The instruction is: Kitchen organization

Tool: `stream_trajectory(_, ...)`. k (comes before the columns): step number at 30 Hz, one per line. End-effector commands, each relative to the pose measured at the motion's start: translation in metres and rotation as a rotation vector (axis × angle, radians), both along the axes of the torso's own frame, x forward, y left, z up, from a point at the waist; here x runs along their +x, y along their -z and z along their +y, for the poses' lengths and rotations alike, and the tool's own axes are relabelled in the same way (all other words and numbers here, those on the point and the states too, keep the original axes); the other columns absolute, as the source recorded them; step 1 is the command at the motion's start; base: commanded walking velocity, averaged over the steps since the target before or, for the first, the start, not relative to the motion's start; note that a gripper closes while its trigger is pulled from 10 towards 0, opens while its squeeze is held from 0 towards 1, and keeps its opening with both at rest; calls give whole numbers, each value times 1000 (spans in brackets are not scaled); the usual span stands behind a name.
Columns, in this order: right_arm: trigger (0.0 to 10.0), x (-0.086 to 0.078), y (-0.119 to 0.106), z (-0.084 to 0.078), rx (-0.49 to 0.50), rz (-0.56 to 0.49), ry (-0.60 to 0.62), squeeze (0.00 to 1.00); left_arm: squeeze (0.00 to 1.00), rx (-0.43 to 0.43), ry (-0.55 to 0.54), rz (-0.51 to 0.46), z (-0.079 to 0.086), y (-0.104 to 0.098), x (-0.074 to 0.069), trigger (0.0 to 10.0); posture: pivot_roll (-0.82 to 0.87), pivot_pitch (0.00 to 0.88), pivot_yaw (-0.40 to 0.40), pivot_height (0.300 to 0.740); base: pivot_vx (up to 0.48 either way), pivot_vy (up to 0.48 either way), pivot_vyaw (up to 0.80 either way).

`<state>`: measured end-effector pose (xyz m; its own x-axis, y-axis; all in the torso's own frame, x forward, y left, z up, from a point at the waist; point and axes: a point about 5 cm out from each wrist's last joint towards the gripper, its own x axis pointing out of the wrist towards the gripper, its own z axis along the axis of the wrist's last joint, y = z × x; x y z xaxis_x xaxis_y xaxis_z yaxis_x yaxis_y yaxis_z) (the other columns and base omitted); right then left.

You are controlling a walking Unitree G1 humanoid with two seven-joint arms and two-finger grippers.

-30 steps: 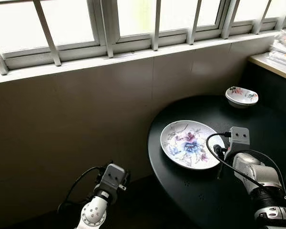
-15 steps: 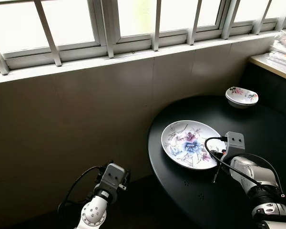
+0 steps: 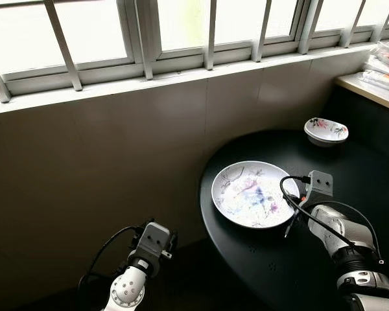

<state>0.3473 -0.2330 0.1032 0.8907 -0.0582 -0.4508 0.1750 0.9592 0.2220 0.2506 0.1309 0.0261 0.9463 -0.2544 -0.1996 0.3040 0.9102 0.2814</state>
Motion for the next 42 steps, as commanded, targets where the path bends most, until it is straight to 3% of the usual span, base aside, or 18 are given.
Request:
stream_trajectory(1, 0, -4, 5, -1, -5, 7, 19, 0, 0, -1, 1, -2, 1, -1, 1, 10000, -63, 0, 8, 740, 0, 0, 0)
stream_trajectory(3, 0, 0, -7, 7, 62, -101, 17, 0, 0, -3, -5, -6, 2, -2, 1, 10000, -64, 0, 10, 740, 0, 0, 0)
stream_trajectory(7, 0, 0, -18, 24, 129, -213, -26, 0, 0, -16, -25, -11, 4, -2, 1, 10000, -61, 0, 10, 740, 0, 0, 0)
stream_trajectory(14, 0, -6, -14, 40, 187, -248, -50, 0, 0, -22, -37, -10, 5, -3, 2, 10000, -57, 0, 8, 740, 0, 0, 0)
stream_trajectory(20, 0, -9, -16, 48, 390, -283, -27, 0, 0, -25, -42, -8, 7, -2, 2, 10000, -56, 0, 10, 740, 0, 0, 0)
stream_trajectory(31, 0, -14, -26, 69, 446, -349, -156, 0, 0, -41, -55, -8, 8, -2, 2, 10000, -52, 0, 11, 740, 0, 0, 0)
stream_trajectory(42, 0, -16, -27, 75, 454, -351, -194, 0, 0, -90, -107, -24, 14, -4, 1, 10000, -47, 0, 8, 740, 0, 0, 800)
